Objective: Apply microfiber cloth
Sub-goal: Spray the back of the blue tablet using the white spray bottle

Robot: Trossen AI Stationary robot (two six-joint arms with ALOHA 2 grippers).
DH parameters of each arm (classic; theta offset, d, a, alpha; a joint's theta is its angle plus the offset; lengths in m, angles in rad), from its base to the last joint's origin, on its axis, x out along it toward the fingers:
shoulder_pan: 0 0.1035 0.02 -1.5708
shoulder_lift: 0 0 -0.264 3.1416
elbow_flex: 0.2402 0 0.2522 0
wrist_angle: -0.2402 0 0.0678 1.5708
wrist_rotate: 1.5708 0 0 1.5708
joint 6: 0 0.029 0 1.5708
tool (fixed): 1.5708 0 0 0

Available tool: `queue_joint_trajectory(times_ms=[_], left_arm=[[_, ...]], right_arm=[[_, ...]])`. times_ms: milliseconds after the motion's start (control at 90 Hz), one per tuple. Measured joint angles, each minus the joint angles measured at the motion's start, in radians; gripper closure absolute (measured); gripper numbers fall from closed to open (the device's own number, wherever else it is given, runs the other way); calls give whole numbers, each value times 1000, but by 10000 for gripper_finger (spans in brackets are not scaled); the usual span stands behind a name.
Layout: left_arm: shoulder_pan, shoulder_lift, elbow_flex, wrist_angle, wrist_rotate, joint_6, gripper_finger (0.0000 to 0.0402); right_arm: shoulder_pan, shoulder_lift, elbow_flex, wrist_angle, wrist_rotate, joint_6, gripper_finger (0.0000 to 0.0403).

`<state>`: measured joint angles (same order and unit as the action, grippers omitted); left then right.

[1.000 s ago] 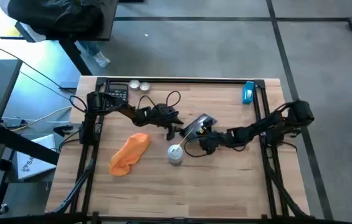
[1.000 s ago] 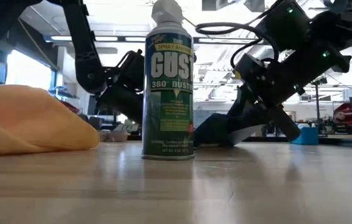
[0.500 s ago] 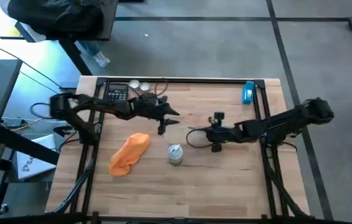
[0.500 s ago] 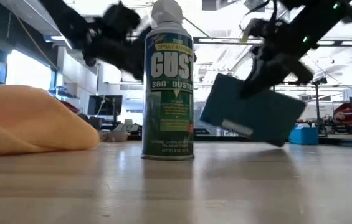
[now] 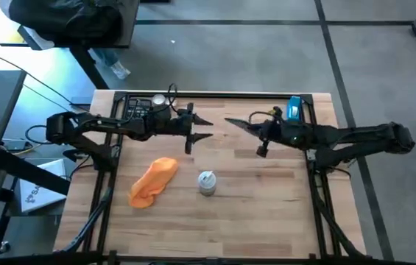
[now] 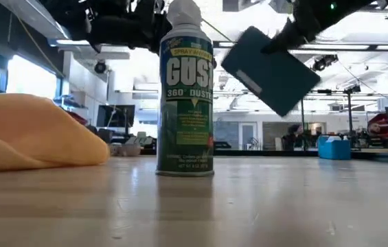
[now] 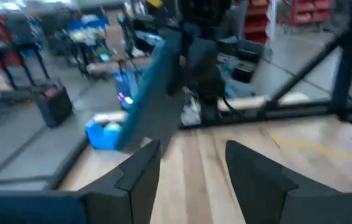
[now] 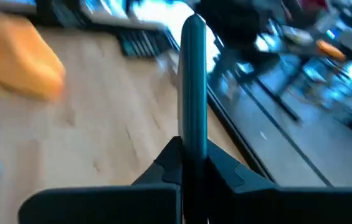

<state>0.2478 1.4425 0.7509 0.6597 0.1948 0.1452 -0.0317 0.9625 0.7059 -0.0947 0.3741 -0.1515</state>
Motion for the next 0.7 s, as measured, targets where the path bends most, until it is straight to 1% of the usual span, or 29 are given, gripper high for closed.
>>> queue_joint_trajectory(times_ms=[100, 178, 278, 400, 522, 700], left_arm=[[0, 0, 0, 49, -25, -9, 237], [0, 0, 0, 71, -24, -19, 237], [-1, 0, 0, 100, -17, -57, 237], [-3, 1, 0, 133, 28, -94, 237], [-18, 8, 0, 224, 69, -118, 237], [-50, 27, 4, 349, 71, -118, 237]], right_arm=[[-8, 0, 0, 87, -85, -5, 399], [-8, 0, 0, 137, -121, -7, 399], [-8, 1, 0, 175, -149, -7, 400], [-8, 1, 0, 205, -201, -4, 400], [-8, 7, 0, 275, -242, 11, 400], [-8, 36, 0, 368, -269, -6, 400]])
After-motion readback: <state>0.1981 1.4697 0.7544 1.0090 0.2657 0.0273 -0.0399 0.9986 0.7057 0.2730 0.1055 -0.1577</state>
